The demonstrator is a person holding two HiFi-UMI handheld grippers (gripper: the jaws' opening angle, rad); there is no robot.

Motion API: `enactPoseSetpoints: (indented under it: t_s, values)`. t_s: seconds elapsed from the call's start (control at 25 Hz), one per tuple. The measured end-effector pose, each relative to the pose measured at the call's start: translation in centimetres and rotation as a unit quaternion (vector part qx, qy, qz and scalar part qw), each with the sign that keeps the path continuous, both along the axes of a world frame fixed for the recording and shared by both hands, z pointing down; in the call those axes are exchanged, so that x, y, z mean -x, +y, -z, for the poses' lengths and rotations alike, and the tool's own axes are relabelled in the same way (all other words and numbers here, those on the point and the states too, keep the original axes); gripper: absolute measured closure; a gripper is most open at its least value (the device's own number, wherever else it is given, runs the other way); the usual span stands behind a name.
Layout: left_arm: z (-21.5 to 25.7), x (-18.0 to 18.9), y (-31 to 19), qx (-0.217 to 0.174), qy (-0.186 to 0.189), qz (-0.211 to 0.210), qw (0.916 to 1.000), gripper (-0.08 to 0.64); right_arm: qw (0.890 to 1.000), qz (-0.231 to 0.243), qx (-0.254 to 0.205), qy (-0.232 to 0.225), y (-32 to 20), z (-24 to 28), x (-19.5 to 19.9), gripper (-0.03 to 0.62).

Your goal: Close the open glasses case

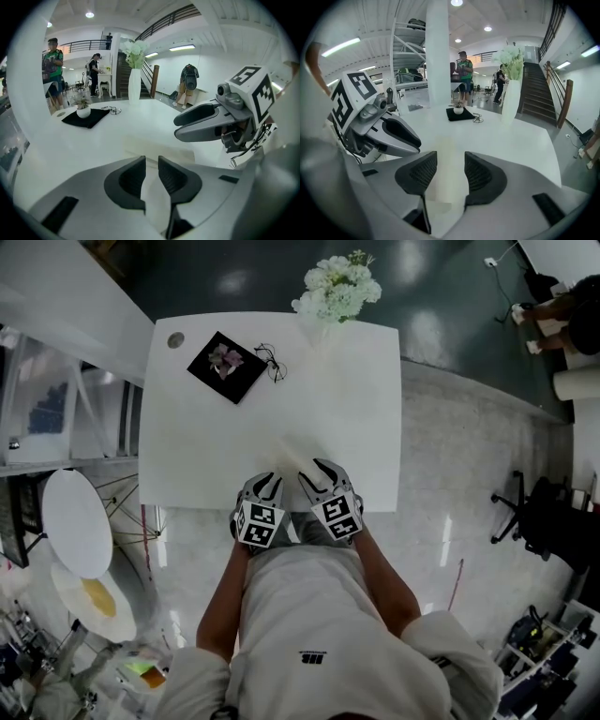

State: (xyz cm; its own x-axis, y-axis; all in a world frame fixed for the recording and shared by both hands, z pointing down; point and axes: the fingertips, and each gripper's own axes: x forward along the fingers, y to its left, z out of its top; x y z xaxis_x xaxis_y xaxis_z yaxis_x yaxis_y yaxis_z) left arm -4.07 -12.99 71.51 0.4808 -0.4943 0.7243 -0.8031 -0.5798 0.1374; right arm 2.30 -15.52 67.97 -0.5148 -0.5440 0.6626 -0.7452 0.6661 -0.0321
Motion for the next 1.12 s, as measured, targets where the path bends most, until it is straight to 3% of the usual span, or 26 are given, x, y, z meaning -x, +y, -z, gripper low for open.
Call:
enactPoseSetpoints:
  t_s: [0.24,0.6,1.12]
  values:
    - [5.0,0.7,-2.3,-0.072,0.015,-0.003,0.9973,0.459,0.999,-0.033,-0.035,-0.012,-1.1,4.5,-0.5,0.407]
    - [12.3,1.1,-4.5,-0.158,0.047,-0.014,0.9862,0.434,0.993,-0.075,-0.092,-0.021,-1.5,10.1,-1.2,0.408]
    - [14.0,1.9,-4.9,-0.180,0.055,-0.034,0.9816,0.434,0.989,-0.099,-0.111,-0.024,-1.9,12.1,-0.8,0.408]
